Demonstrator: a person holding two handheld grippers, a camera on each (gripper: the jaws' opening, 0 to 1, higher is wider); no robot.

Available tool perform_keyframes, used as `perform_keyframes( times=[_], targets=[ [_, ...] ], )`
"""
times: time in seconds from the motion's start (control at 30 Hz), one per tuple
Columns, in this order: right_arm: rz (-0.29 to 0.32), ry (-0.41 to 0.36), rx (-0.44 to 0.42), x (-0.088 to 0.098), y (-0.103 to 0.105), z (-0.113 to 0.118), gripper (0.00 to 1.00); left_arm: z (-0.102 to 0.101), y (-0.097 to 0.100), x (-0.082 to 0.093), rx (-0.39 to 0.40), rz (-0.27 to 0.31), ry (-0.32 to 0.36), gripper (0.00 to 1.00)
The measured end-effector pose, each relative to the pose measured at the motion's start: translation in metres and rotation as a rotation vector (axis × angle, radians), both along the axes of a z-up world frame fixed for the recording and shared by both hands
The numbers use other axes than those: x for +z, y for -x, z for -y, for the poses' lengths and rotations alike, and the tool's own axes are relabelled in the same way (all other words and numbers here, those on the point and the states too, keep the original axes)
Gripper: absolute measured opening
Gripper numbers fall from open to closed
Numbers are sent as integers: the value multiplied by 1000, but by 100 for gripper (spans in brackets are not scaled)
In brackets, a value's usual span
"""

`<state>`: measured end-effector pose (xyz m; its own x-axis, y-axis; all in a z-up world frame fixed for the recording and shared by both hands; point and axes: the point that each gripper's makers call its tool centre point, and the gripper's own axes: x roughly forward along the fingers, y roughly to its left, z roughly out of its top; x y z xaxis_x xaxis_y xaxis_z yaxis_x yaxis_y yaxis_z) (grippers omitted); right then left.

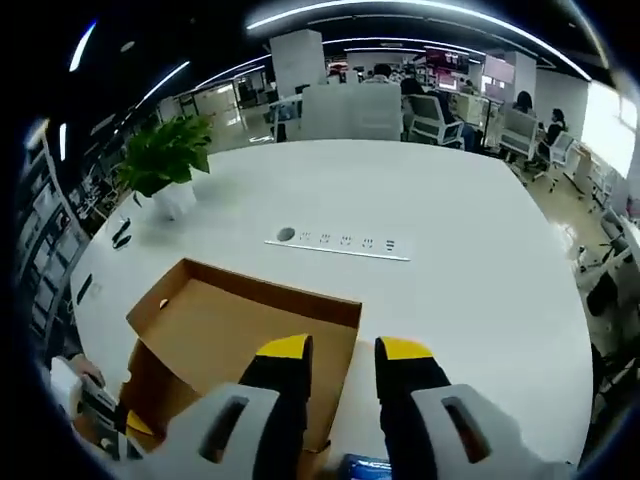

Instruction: Operate the shoe box by opening the lid, removing the specified soft item, and placing it in the target area until the item is outside and the box remains undamaged.

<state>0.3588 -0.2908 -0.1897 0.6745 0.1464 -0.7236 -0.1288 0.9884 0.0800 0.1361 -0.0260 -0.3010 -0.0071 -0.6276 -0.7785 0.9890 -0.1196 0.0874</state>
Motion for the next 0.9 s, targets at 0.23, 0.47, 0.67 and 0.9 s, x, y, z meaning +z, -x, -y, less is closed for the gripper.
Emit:
perform_keyframes(
  times=[0.23, 0.47, 0.67, 0.9],
  targets=[
    [-56, 35, 3, -27, 2, -6, 24, 0, -1, 0, -4, 7, 2, 1],
    [-83, 79, 17, -45, 4, -11, 23, 0, 0, 1, -11, 12, 11, 1],
    [-106, 64, 2, -57, 6, -12, 22, 0, 1, 0, -12, 10, 7, 1],
    [-130, 109, -27, -70, 3, -6, 18, 0, 1, 0, -13, 14, 8, 1]
  ],
)
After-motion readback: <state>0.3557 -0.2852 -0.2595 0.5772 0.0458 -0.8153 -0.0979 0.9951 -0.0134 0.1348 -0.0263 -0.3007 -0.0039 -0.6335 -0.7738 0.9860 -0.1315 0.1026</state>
